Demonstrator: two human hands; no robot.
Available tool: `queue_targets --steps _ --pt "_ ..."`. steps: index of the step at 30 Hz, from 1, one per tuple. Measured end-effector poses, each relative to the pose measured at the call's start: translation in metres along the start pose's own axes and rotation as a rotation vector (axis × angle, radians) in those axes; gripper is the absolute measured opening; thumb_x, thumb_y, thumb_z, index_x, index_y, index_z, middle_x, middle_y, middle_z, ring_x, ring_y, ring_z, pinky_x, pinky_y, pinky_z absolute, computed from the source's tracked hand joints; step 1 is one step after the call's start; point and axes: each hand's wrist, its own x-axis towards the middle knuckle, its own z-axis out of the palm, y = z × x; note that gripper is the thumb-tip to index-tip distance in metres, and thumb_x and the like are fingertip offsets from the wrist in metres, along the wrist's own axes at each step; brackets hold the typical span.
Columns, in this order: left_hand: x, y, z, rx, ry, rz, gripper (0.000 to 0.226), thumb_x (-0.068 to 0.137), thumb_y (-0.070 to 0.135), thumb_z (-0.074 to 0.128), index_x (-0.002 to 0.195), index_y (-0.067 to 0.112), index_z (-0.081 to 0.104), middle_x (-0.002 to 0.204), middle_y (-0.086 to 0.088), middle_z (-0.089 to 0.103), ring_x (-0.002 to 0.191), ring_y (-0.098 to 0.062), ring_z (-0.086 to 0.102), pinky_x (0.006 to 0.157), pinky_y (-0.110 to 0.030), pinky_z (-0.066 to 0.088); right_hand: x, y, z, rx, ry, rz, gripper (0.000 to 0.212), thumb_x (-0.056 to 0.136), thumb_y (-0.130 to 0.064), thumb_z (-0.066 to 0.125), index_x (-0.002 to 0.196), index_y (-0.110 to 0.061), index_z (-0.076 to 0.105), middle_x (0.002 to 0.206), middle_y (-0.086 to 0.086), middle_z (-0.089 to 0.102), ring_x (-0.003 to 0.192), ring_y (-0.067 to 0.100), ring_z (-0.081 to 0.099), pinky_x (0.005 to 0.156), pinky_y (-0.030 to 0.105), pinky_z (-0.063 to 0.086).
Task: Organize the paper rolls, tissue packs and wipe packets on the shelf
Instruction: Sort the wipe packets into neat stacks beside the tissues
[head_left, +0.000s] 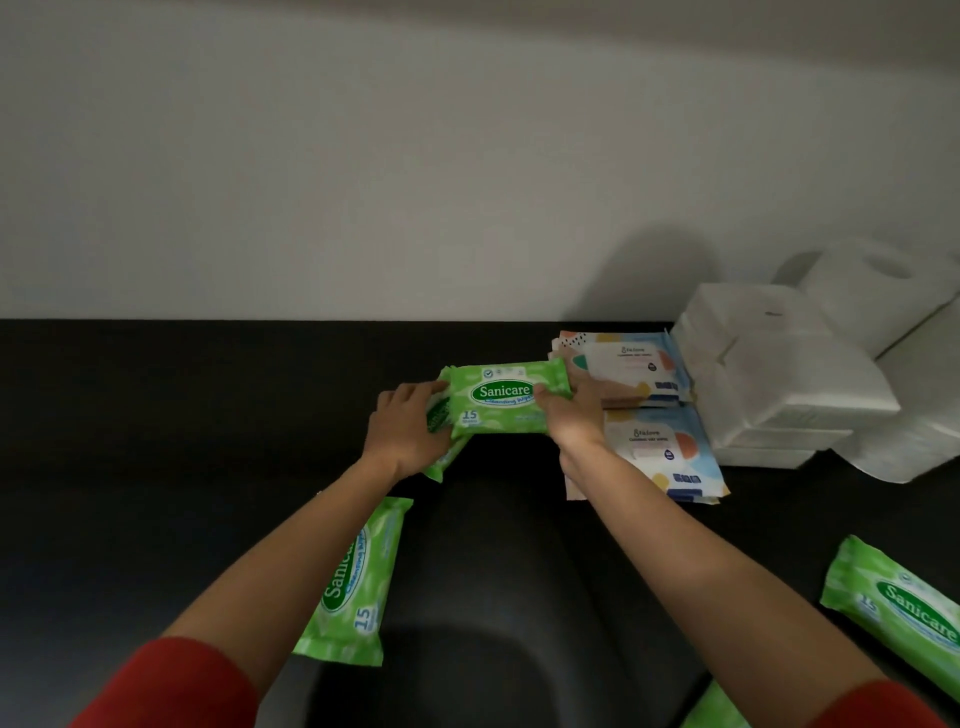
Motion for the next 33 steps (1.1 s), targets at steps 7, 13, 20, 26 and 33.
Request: queue_targets --steps 7,13,20,26,33 --pt "-0.004 -0.006 0.003 0.135 0.038 0.042 0.082 0.074 0.051 0.069 0.144 0.027 0.033 0.141 -0.003 0.039 0.126 -0.026 0.033 0.103 -0.037 0.033 0.005 0.004 0.009 -0.133 0.021 0.002 0.033 0.094 -0.017 0.057 0.126 -0.020 0.051 0.121 0.006 0.064 0.103 0.022 0.065 0.093 0.043 0.053" --pt "-0.011 -0.015 -0.005 0.202 0.169 -0.145 0.079 0.075 0.054 0.065 0.141 0.025 0.034 0.140 -0.004 0.038 0.127 -0.028 0.033 0.102 -0.042 0.032 0.004 0.002 0.015 -0.044 0.018 0.017 0.029 0.095 -0.013 0.055 0.121 -0.022 0.050 0.115 0.003 0.063 0.102 0.021 0.065 0.092 0.039 0.053" --pt "-0.014 -0.019 -0.016 0.027 0.230 -0.030 0.079 0.075 0.037 0.069 0.144 0.024 0.033 0.150 -0.002 0.032 0.140 -0.025 0.019 0.112 -0.041 0.021 0.004 0.012 0.021 -0.082 0.025 0.053 0.029 0.096 -0.016 0.053 0.125 -0.013 0.052 0.109 0.001 0.065 0.095 0.018 0.065 0.087 0.034 0.054" --pt "0.003 0.020 -0.017 -0.612 0.023 -0.126 0.054 0.091 0.030 0.059 0.139 0.018 0.038 0.117 0.004 0.055 0.099 -0.014 0.060 0.085 -0.029 0.050 0.001 0.008 0.021 -0.116 0.021 0.031 0.019 0.098 -0.018 0.050 0.116 -0.015 0.054 0.108 0.002 0.064 0.095 0.018 0.064 0.080 0.030 0.053" --pt "0.026 0.023 -0.001 -0.794 0.057 -0.281 0.059 0.086 0.005 0.063 0.138 0.012 0.037 0.116 -0.011 0.060 0.092 -0.019 0.063 0.081 -0.032 0.054 -0.005 0.013 0.027 -0.803 -0.137 -0.124 0.061 0.096 -0.034 0.050 0.148 -0.014 0.024 0.141 0.007 0.042 0.127 0.024 0.046 0.106 0.035 0.035"
